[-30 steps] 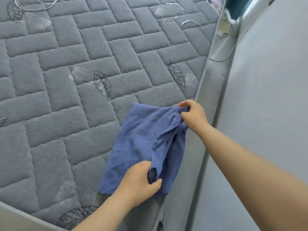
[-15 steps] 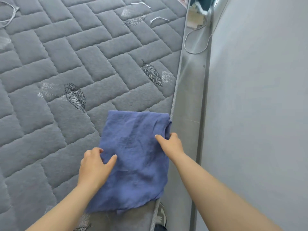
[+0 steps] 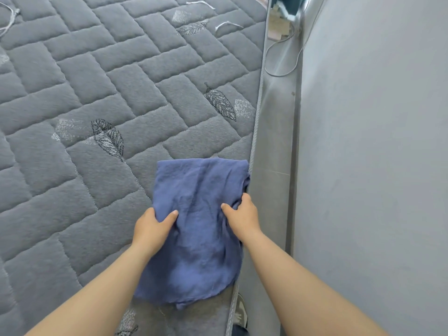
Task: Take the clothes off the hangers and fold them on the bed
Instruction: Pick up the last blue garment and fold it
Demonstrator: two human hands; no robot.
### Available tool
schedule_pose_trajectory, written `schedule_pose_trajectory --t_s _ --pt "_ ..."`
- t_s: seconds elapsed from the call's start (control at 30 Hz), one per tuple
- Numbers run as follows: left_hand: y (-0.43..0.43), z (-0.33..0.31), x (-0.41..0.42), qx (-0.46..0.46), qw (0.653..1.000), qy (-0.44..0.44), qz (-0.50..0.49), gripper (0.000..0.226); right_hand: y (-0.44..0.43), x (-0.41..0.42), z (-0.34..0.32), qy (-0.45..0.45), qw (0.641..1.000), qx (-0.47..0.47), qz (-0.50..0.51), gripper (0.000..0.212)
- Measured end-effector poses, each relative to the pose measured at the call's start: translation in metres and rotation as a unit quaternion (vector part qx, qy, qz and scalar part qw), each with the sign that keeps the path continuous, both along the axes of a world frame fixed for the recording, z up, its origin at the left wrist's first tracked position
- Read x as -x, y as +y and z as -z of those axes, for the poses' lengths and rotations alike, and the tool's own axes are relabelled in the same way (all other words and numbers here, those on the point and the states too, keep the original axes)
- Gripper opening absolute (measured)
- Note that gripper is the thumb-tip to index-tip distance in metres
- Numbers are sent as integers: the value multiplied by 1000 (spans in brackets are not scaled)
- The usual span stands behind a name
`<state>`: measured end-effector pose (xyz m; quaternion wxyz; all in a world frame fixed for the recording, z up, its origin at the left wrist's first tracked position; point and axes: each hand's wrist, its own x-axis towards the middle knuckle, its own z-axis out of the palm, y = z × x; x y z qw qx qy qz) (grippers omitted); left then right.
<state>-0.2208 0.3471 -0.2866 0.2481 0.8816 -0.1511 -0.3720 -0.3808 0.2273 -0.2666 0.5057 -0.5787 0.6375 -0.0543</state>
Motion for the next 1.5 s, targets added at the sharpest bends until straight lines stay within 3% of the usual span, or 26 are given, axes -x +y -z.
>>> schedule_pose_trajectory --t_s 0.13,0.2,0.43,0.63,0.8,1.13,1.37,1.5 --pt "0 -24 4 96 995 0 30 13 4 -3 -13 -77 996 8 35 9" --pt "1 -47 3 131 991 4 33 5 6 -6 -31 -119 992 10 41 15" --pt "23 -164 5 228 973 41 -10 23 13 -16 -141 -218 976 6 12 17" --pt "59 -300 -8 303 951 -2 -58 27 25 -46 -276 -283 955 58 -72 14" --pt "113 -417 -35 364 922 -76 -105 26 60 -100 -405 -350 916 116 -159 16" --pt "311 -626 -113 457 846 -232 -149 30 230 -219 -619 -453 825 221 -255 15" --pt "451 -705 -165 458 801 -333 -197 35 363 -308 -701 -517 763 254 -295 23" --pt "503 -730 -196 449 780 -379 -212 34 420 -359 -728 -546 738 215 -335 23"
